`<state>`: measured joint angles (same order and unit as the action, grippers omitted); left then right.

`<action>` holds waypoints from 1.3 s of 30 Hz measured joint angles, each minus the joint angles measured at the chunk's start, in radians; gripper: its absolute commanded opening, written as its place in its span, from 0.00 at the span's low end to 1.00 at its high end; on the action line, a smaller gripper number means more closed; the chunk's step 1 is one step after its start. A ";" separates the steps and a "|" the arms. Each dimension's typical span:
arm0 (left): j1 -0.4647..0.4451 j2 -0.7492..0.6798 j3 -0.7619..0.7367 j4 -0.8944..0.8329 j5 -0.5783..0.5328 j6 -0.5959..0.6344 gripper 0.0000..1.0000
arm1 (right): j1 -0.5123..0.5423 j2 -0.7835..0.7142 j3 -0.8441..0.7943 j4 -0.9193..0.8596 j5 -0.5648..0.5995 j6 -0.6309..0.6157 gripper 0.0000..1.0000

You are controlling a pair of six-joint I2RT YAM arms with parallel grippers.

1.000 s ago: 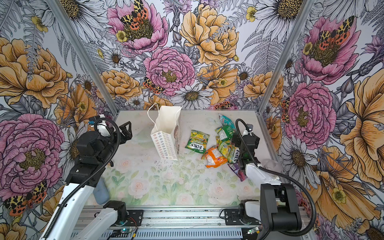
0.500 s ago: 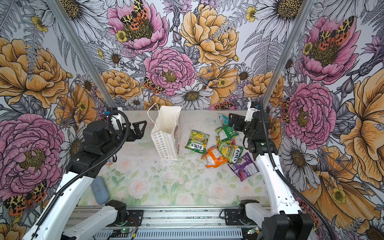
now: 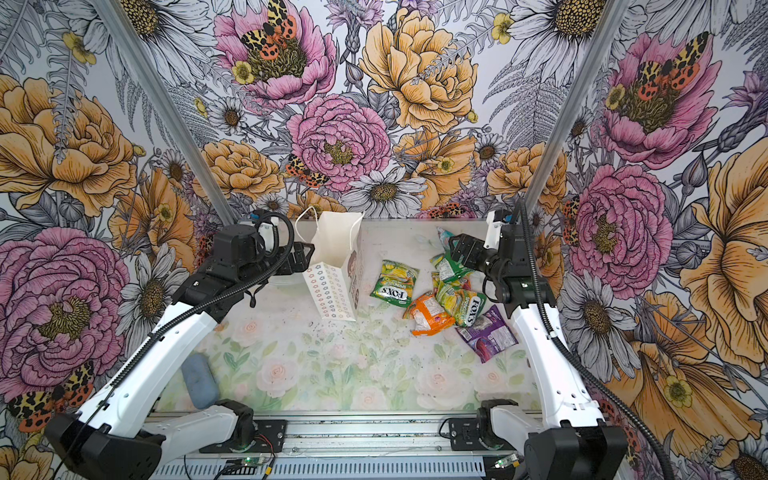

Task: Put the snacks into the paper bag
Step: 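Move the left gripper to the bag rim while the right gripper rises, then close the left gripper on the paper bag's rim to hold it open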

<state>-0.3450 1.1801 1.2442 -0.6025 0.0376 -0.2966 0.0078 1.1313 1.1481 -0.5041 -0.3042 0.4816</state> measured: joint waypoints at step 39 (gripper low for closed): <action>0.003 0.229 0.099 0.008 -0.054 0.004 0.53 | 0.000 0.003 -0.048 -0.012 0.004 0.001 0.89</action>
<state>-0.3424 1.4090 1.3430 -0.5941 -0.0162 -0.2928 0.0082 1.1339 1.1000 -0.5159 -0.3004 0.4824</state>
